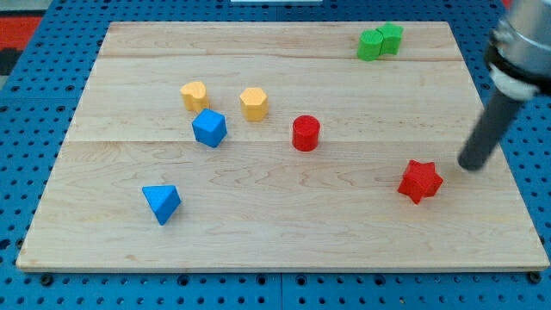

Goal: Push the red star to the top of the red circle

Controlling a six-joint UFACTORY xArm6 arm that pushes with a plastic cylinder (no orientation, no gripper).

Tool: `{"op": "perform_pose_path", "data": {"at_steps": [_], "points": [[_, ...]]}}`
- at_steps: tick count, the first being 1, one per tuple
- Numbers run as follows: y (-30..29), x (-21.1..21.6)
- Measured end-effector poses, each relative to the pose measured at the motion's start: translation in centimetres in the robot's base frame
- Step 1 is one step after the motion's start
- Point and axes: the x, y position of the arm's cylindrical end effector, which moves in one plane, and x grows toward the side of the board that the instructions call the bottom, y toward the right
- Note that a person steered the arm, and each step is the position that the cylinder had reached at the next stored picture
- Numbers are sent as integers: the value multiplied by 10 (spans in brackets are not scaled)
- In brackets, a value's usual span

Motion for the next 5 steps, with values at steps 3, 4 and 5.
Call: {"op": "perform_pose_path", "data": {"at_steps": [3, 4, 5], "points": [[-106, -37], [-144, -54], [-136, -54]]}}
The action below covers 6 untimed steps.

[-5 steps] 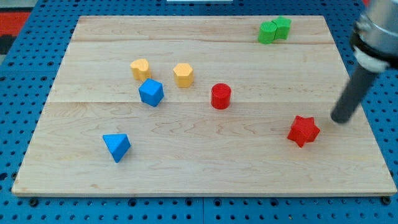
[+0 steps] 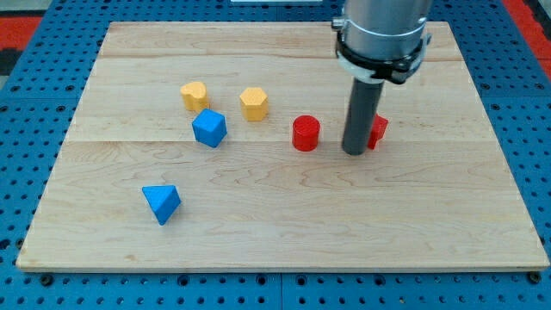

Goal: Push the red star to the top of the red circle

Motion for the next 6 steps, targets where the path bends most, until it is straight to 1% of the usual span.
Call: {"op": "perform_pose_path", "data": {"at_steps": [1, 2, 3, 4, 5, 6], "points": [[54, 0], [31, -29], [-34, -47], [-3, -29], [-59, -33], [-61, -36]]}}
